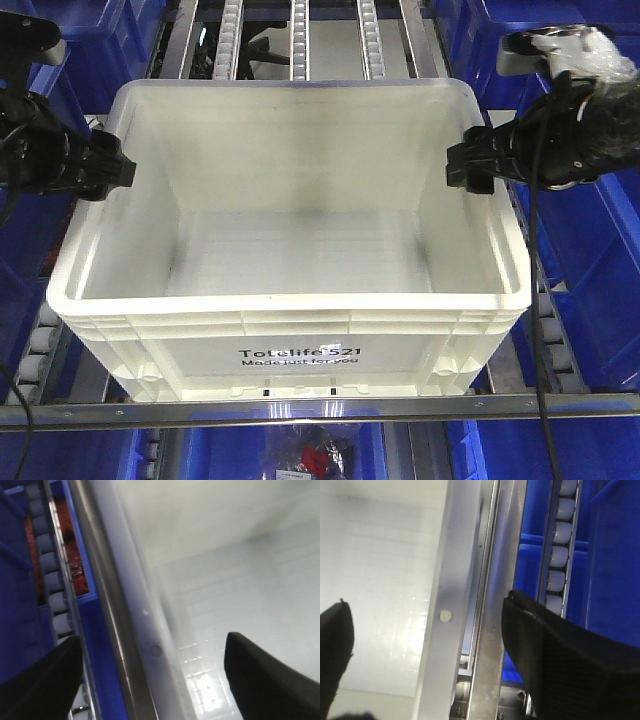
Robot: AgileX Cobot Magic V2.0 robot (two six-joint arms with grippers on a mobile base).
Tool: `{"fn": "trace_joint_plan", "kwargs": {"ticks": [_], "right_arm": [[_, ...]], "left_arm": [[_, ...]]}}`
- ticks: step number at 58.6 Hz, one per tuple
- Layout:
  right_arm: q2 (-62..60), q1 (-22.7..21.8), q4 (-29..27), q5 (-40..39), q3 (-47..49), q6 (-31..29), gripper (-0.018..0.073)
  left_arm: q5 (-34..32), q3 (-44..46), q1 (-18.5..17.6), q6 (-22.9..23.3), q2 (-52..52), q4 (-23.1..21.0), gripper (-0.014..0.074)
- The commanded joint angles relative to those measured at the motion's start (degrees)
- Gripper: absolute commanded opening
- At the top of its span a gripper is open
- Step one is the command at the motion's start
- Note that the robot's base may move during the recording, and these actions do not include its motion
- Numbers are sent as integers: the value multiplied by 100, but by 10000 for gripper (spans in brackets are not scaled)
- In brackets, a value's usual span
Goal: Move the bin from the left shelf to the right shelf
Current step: 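Close both grippers on the tote's side walls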
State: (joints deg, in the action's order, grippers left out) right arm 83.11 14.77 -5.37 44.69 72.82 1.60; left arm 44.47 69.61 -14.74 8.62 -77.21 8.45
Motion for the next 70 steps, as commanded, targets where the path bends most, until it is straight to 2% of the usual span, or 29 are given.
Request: {"fn": "trace_joint_plan", "kwargs": {"ticks": [1,16,27,35,39,43,52,58,70], "right_arm": [[-2,-4,48,-112,347,13,569],[343,-4,41,-73,535,66,569],[594,-4,26,235,800,58,566],[739,-4,38,387,886,59,532],[805,-4,28,477,905,59,483],[837,-4,28,523,905,64,409],[859,-4,45,579,905,59,137],[854,-4,52,584,905,59,-11],[854,-4,137,591,905,105,-8]], "left_arm": [[-245,244,-42,505,46,323,559],[-243,244,-42,593,-336,326,559],[-270,244,-42,593,-582,325,559],[-217,244,-42,593,-711,320,512],[-132,244,-42,593,-753,320,452],[-41,244,-42,593,-796,326,353],[67,244,-42,606,-795,326,95],[170,244,-42,606,-795,326,-10],[352,244,-42,600,-795,320,-8]]}}
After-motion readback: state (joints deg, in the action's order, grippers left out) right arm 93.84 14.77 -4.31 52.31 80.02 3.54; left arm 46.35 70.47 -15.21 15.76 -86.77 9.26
